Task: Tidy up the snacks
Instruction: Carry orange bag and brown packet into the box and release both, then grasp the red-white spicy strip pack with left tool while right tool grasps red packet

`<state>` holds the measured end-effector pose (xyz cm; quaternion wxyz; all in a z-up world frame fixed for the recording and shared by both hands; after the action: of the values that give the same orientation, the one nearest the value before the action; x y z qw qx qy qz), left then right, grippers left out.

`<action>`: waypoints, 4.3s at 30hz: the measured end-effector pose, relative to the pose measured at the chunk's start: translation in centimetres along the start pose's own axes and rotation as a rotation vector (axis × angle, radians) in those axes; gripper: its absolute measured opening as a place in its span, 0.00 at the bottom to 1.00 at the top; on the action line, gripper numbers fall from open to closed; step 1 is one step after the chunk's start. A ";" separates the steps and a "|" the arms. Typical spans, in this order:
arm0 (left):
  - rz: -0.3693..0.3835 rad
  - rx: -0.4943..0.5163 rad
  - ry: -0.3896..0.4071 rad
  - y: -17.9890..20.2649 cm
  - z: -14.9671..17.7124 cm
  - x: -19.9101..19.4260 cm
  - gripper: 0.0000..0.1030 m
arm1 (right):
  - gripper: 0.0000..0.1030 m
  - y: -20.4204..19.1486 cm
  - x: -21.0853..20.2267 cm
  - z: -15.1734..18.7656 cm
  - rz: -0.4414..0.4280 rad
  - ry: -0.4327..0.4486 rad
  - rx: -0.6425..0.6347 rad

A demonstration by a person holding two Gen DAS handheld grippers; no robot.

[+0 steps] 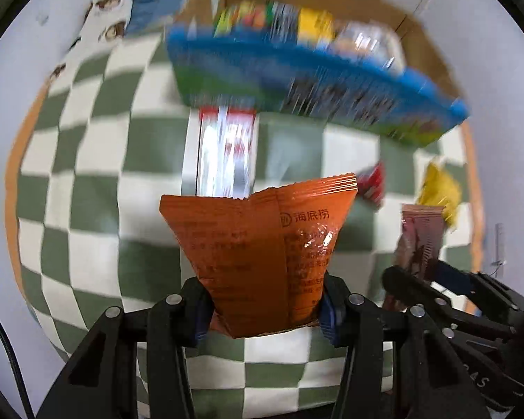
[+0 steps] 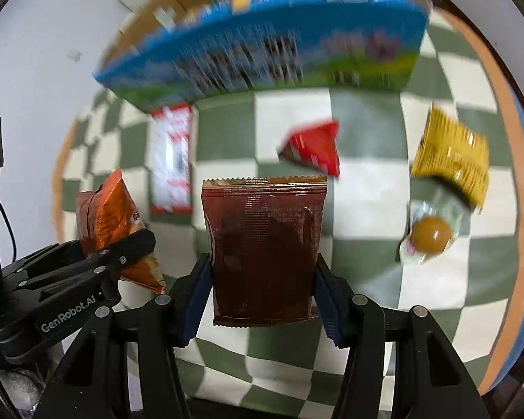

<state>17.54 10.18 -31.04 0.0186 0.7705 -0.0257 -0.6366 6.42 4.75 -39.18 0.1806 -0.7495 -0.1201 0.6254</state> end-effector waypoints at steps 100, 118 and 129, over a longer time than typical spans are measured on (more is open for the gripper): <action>-0.143 -0.046 0.119 -3.9 -9.1 -2.6 0.56 | 0.67 4.0 -7.6 -11.3 0.068 0.226 0.039; -0.061 0.010 -0.163 -6.5 -6.0 12.4 0.55 | 0.54 8.1 8.2 -7.8 -0.013 0.033 0.426; -0.069 -0.020 -0.215 -5.9 2.9 11.7 0.44 | 0.50 5.3 8.5 -2.3 0.059 -0.078 0.207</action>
<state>17.02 15.38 -43.43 0.0012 0.6979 0.0053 -0.7162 10.01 3.08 -48.68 0.2340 -0.7052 -0.0397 0.6681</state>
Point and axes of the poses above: each gripper's, at about its wrist camera, not at the fingertips, and x roughly the way its jaws point, y to its right, z to its underside, the point moved 5 cm from there along x, roughly the way its jaws point, and after that the axes turned 2 degrees about -z, right-handed, at the moved point
